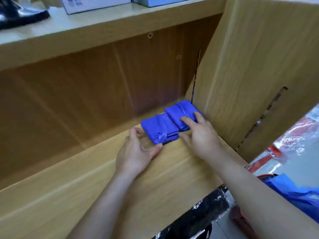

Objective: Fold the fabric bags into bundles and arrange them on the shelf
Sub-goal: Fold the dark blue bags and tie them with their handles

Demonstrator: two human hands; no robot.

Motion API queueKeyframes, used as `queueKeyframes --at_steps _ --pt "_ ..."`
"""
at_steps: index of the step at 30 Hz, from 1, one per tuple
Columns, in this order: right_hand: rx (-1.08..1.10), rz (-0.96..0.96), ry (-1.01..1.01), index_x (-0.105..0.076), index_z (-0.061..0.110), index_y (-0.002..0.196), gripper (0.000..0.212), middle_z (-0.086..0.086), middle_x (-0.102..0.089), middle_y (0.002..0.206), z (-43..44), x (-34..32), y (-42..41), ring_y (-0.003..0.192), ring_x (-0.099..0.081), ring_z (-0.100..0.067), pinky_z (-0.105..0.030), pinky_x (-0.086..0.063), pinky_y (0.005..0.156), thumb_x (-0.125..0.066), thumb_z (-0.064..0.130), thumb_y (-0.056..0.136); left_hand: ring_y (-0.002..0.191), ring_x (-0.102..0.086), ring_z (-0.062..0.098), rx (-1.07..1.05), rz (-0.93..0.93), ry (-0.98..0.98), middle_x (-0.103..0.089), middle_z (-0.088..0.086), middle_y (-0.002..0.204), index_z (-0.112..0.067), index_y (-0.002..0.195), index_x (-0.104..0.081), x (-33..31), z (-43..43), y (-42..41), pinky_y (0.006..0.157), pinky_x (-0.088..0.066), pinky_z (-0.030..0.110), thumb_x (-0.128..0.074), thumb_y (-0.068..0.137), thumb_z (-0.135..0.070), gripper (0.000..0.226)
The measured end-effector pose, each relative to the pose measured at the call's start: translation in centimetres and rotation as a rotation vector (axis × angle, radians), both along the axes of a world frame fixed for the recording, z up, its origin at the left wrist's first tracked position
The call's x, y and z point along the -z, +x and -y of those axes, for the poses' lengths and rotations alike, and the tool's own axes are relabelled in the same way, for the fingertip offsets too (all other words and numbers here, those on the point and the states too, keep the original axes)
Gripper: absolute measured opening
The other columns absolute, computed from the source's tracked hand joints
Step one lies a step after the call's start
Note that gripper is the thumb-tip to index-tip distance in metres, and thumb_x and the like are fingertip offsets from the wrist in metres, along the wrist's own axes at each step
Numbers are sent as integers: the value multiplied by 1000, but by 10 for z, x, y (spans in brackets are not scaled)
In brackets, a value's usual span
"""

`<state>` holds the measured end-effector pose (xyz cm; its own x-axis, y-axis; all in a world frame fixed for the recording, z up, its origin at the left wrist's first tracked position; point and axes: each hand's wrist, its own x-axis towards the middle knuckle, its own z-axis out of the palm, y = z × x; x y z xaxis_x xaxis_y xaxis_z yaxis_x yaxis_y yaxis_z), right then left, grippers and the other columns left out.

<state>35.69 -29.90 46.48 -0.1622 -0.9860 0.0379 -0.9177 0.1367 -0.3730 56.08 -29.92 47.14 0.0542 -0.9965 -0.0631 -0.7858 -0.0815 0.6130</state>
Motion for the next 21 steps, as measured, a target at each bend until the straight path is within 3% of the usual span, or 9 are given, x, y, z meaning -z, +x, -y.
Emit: queueKeyframes --at_steps 1,4,7,11,16,19,21 --pt "4 8 -18 -46 35 139 49 -8 -26 156 3 1 1 133 -38 -32 -36 -38 104 -59 43 92 95 -60 24 27 86 -53 -51 -8 101 -34 112 -39 -3 -1 2 74 -42 33 -76 69 -58 62" --pt "-3 41 -87 -56 30 132 40 -9 -30 156 13 2 3 135 -37 -32 -35 -33 108 -60 38 93 98 -57 19 191 50 -234 -39 -10 104 -32 119 -50 0 3 2 80 -41 29 -79 71 -47 58" --pt "10 43 -108 -57 29 131 39 -6 -31 156 17 4 2 134 -39 -29 -35 -35 105 -59 40 93 91 -56 17 288 89 -221 -41 -11 101 -37 127 -51 4 14 -5 76 -46 30 -75 76 -48 57" --pt "-4 34 -92 -45 32 142 48 -1 -29 157 17 1 -5 130 -43 -27 -34 -38 102 -53 43 96 89 -57 20 262 121 -226 -41 -10 96 -36 127 -52 6 23 -6 72 -46 32 -75 77 -47 57" --pt "-60 65 -54 -27 34 151 59 -3 -21 161 -2 -16 -16 132 -45 -25 -33 -42 98 -52 33 97 98 -57 20 291 171 -183 -40 -12 101 -40 130 -45 0 23 -5 75 -47 32 -73 77 -52 60" --pt "-99 144 -109 -39 29 147 52 4 -39 151 -29 -28 -26 130 -48 -16 -30 -43 100 -54 28 97 99 -57 19 293 162 -181 -45 -10 104 -40 129 -43 -9 18 -4 78 -49 35 -73 74 -57 65" --pt "-96 217 -118 -48 29 140 44 5 -55 136 -53 -33 -35 115 -57 -13 -35 -49 95 -54 28 97 94 -58 18 288 157 -233 -47 -9 101 -37 127 -48 -17 9 -6 76 -50 36 -67 80 -55 54"
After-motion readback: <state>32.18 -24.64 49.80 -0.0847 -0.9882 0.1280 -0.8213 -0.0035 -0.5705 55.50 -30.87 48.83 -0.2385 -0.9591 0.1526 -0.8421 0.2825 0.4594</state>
